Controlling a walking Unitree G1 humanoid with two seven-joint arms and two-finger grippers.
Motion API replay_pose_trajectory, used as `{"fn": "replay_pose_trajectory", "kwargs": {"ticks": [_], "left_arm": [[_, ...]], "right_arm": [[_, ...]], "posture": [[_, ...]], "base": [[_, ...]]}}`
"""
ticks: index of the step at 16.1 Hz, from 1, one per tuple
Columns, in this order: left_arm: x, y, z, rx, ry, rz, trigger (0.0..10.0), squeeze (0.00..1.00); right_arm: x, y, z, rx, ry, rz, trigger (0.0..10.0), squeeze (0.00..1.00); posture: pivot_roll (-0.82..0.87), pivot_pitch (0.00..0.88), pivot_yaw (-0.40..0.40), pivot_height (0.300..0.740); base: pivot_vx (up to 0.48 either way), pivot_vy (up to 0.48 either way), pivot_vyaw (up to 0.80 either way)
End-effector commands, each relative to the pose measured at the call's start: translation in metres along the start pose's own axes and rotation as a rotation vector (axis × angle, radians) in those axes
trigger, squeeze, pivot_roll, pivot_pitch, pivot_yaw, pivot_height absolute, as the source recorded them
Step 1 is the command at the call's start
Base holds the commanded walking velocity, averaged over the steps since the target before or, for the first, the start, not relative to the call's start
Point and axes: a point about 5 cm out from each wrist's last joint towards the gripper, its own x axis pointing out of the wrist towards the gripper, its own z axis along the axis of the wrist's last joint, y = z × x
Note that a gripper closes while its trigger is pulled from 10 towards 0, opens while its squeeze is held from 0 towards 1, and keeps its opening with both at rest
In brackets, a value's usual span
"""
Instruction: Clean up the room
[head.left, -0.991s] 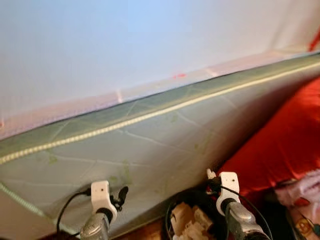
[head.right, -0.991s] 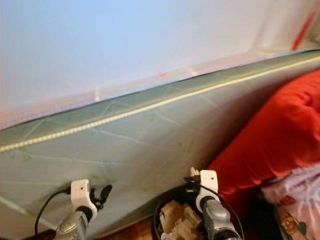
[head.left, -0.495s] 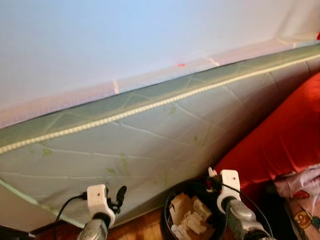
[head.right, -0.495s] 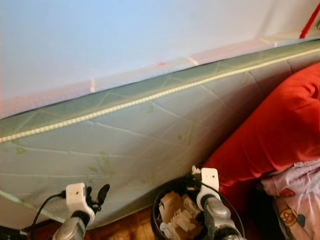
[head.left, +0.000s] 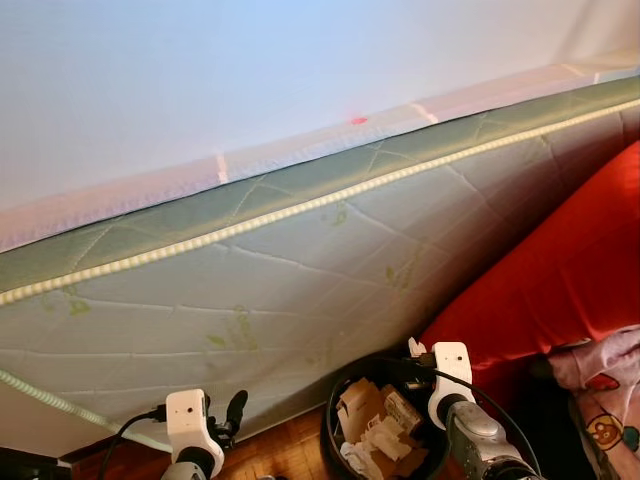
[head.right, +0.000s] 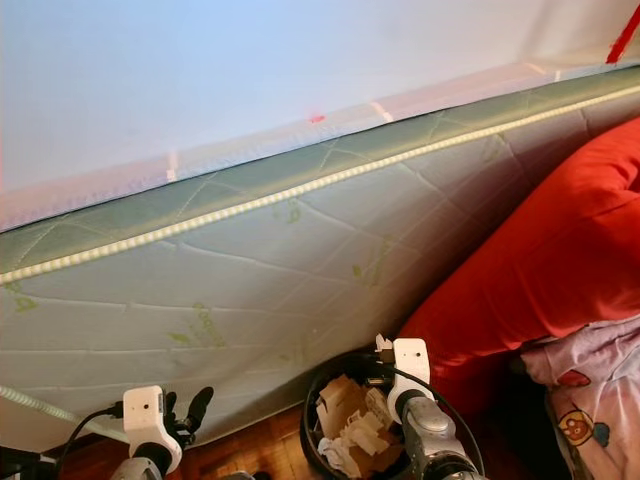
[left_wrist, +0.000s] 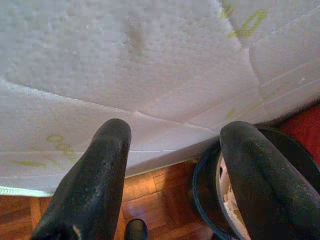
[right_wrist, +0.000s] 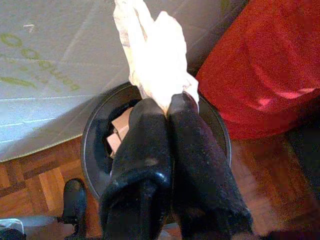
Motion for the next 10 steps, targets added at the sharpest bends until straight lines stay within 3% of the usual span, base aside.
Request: {"fn": "replay_pose_trajectory", "kwargs": {"ticks": [1,4,5,6,7,10], "left_arm": [[-0.0035,0.0012,-0.0047,-0.015,0.023,0.012,10.0,0.0],[-0.0018,0.0019,-0.0018,-0.011,0.022,0.012,10.0,0.0],[-0.0017,0.0022,-0.0011,-0.012,0.024,0.012,10.0,0.0],[-0.0018,0.0022,-0.0009,-0.011,0.024,0.013,10.0,0.0],[-0.0019,0.0022,-0.0007,-0.012,0.025,0.013,10.0,0.0],[-0.0017,0.0036,0.0005,-0.011,0.024,0.018,10.0,0.0]], "right_arm": [[-0.0006,0.0004,-0.0031,0.004,0.012,-0.001,10.0,0.0],[-0.0006,0.0013,-0.0037,0.005,0.017,0.01,10.0,0.0],[-0.0006,0.0015,-0.0041,0.011,0.018,0.013,10.0,0.17],[-0.0007,0.002,-0.0045,0.015,0.02,0.021,10.0,0.93],[-0.0007,0.0021,-0.0046,0.016,0.02,0.023,10.0,1.0],[-0.001,0.0027,-0.0063,0.015,0.027,0.025,10.0,1.0]], "posture": [[0.22,0.163,-0.018,0.74],[0.22,0.163,-0.017,0.74],[0.22,0.16,-0.015,0.74],[0.22,0.159,-0.016,0.74],[0.22,0.159,-0.016,0.74],[0.22,0.161,-0.018,0.74]], "base": [[0.0,0.0,0.0],[0.0,0.0,0.0],[0.0,0.0,0.0],[0.0,0.0,0.0],[0.0,0.0,0.0],[0.0,0.0,0.0]]}}
